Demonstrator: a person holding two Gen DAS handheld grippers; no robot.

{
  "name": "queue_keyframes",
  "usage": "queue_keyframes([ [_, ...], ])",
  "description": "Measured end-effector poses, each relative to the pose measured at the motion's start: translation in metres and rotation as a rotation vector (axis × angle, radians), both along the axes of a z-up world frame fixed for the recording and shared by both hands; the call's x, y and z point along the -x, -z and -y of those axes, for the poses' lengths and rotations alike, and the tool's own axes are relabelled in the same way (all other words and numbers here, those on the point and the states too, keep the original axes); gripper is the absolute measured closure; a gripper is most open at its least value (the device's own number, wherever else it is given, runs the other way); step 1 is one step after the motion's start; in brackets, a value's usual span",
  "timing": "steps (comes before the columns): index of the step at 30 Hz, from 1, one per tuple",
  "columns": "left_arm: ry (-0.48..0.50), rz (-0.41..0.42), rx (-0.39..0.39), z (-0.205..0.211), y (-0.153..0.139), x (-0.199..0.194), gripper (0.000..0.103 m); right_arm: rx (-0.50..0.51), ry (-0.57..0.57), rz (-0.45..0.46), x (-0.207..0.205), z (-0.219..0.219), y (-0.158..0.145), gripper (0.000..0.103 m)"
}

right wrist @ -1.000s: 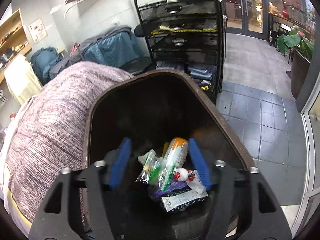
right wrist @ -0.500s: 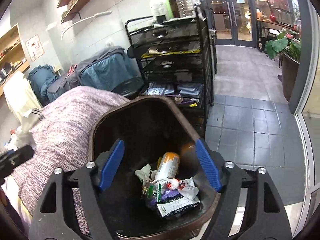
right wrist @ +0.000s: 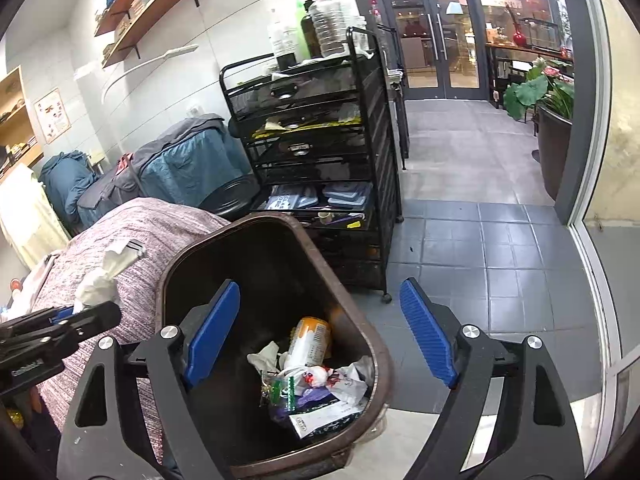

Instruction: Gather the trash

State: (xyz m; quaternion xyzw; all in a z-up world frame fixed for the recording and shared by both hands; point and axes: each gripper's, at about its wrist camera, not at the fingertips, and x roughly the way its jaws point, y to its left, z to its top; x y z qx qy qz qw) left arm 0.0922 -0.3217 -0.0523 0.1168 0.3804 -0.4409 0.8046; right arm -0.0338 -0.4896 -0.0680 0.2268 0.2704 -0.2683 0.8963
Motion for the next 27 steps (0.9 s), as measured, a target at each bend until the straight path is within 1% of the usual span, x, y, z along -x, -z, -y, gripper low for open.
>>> queue_keyframes([
  [3, 0.014, 0.005, -0.021, 0.010, 0.005, 0.000, 0.074, -0.001, 0.011, 0.001, 0.003, 0.003, 0.000, 0.020],
  [9, 0.042, -0.009, -0.054, 0.026, 0.016, 0.002, 0.073, -0.001, 0.034, 0.002, 0.009, 0.007, 0.000, 0.020],
  [17, 0.058, -0.017, -0.073, 0.036, 0.025, 0.003, 0.072, -0.006, 0.051, -0.004, 0.012, 0.011, 0.002, 0.019],
  [20, 0.066, -0.010, -0.075, 0.039, 0.027, 0.003, 0.061, -0.006, 0.055, -0.006, 0.013, 0.012, 0.002, 0.019],
  [21, 0.065, -0.002, -0.076, 0.038, 0.027, 0.003, 0.050, -0.006, 0.057, -0.005, 0.013, 0.013, 0.002, 0.019],
  [22, 0.059, 0.008, -0.076, 0.038, 0.027, 0.003, 0.035, -0.005, 0.058, -0.005, 0.013, 0.013, 0.002, 0.019],
  [24, 0.043, 0.030, -0.059, 0.035, 0.024, 0.004, 0.024, -0.002, 0.064, -0.003, 0.015, 0.014, 0.001, 0.019],
  [26, 0.043, 0.038, -0.043, 0.032, 0.021, 0.005, 0.019, 0.003, 0.072, 0.000, 0.016, 0.015, 0.000, 0.018],
  [27, 0.041, 0.046, -0.036, 0.031, 0.019, 0.006, 0.014, 0.003, 0.075, -0.001, 0.016, 0.015, 0.000, 0.017],
])
